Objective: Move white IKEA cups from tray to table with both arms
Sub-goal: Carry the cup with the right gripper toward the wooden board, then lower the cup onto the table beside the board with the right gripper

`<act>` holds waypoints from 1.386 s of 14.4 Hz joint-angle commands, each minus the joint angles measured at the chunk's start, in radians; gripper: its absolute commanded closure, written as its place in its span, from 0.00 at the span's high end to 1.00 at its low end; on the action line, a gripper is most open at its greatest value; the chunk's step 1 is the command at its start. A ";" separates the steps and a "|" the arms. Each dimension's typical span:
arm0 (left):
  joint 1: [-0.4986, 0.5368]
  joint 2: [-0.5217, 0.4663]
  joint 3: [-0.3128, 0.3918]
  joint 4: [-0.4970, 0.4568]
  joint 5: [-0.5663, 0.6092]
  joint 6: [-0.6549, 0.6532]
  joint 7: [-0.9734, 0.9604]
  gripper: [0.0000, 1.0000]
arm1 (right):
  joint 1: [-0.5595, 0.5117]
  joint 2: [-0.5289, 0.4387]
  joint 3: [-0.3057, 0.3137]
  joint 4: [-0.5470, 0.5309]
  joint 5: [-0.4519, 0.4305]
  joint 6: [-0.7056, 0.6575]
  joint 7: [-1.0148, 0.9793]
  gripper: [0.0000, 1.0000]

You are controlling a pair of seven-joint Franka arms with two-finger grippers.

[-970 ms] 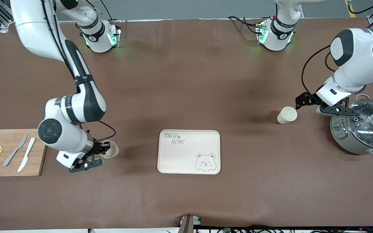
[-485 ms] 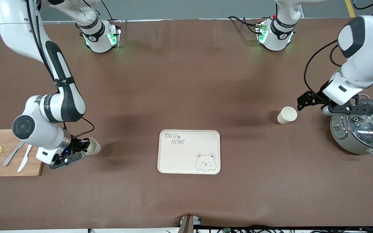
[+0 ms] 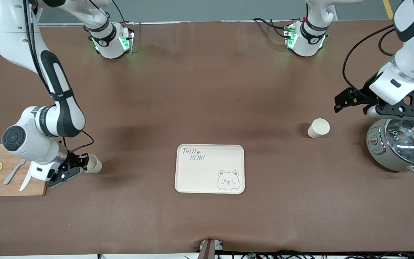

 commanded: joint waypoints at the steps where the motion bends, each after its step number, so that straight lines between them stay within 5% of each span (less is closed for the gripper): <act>1: -0.001 0.023 0.006 0.108 -0.007 -0.085 0.007 1.00 | -0.021 0.004 0.018 -0.019 0.032 0.034 -0.048 0.00; 14: 0.007 0.018 -0.005 0.135 0.103 -0.134 0.132 1.00 | -0.016 0.057 0.018 -0.019 0.034 0.111 -0.047 0.00; 15: 0.008 0.018 -0.004 0.135 0.105 -0.150 0.163 1.00 | -0.016 0.057 0.018 -0.016 0.034 0.109 -0.044 0.40; 16: 0.013 0.018 -0.004 0.133 0.105 -0.157 0.185 1.00 | -0.016 0.057 0.018 -0.011 0.034 0.105 -0.042 0.96; 20: 0.007 0.025 -0.004 0.130 0.103 -0.170 0.182 1.00 | -0.019 0.057 0.018 0.018 0.034 0.091 -0.039 1.00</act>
